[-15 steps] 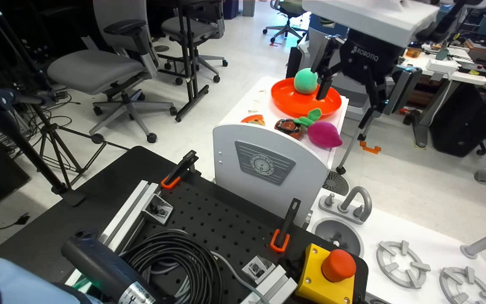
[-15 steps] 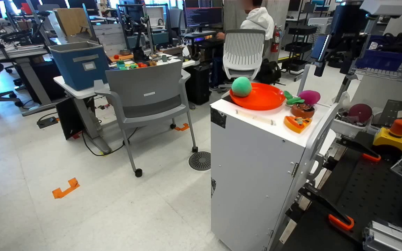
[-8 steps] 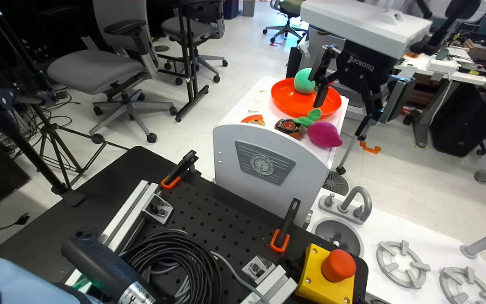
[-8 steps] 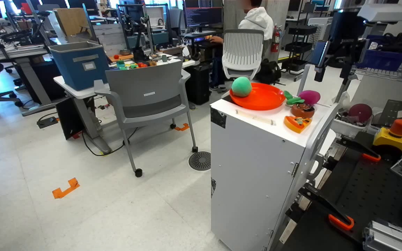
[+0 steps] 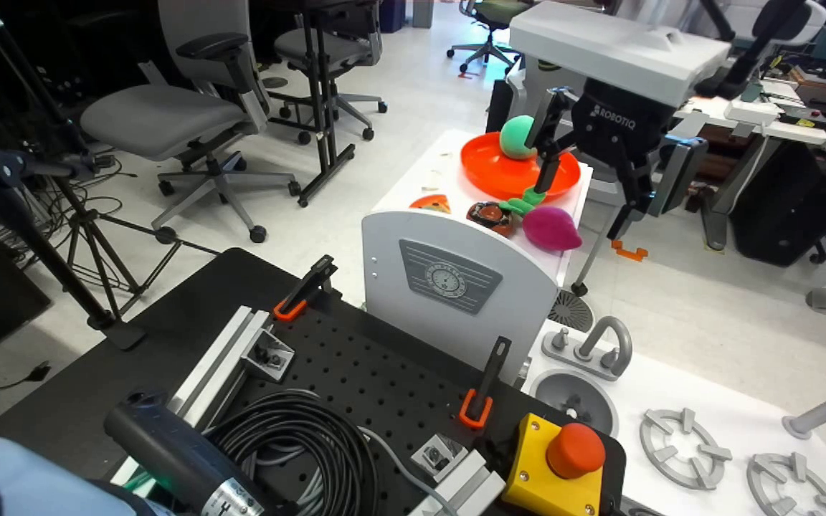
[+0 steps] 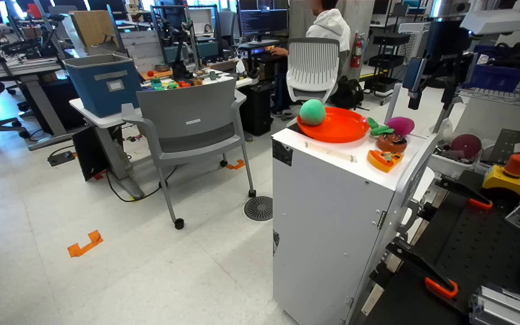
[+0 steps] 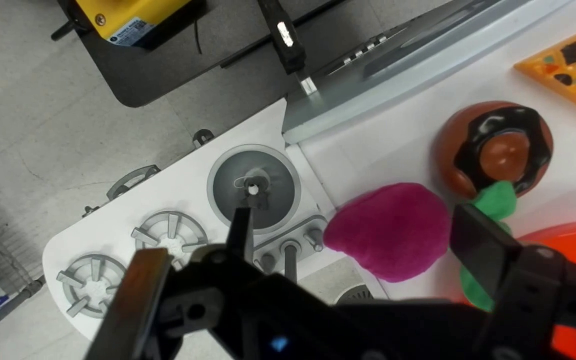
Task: Pick up the purple toy and put it in the orange plate.
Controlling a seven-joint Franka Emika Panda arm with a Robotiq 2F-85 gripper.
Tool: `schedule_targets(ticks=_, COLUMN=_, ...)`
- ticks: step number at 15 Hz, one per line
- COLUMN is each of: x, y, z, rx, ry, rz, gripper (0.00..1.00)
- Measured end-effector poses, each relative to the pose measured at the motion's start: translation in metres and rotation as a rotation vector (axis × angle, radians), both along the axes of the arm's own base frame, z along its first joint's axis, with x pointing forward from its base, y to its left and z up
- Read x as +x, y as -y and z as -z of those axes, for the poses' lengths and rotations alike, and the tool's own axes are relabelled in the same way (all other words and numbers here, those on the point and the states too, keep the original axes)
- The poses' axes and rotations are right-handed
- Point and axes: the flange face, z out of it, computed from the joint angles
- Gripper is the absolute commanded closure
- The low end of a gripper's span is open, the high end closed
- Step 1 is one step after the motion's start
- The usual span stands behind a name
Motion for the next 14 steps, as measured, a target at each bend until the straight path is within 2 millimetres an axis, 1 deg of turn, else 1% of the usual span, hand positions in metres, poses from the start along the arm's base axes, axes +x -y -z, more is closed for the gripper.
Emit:
schedule_targets(ticks=5, x=0.0029, y=0.0012, z=0.0052, rx=-0.016, ry=-0.014, rz=-0.007, gripper=0.00)
schedule_targets(ticks=14, x=0.0027, y=0.0011, z=0.0055, rx=-0.017, ry=-0.016, rz=-0.008, gripper=0.00)
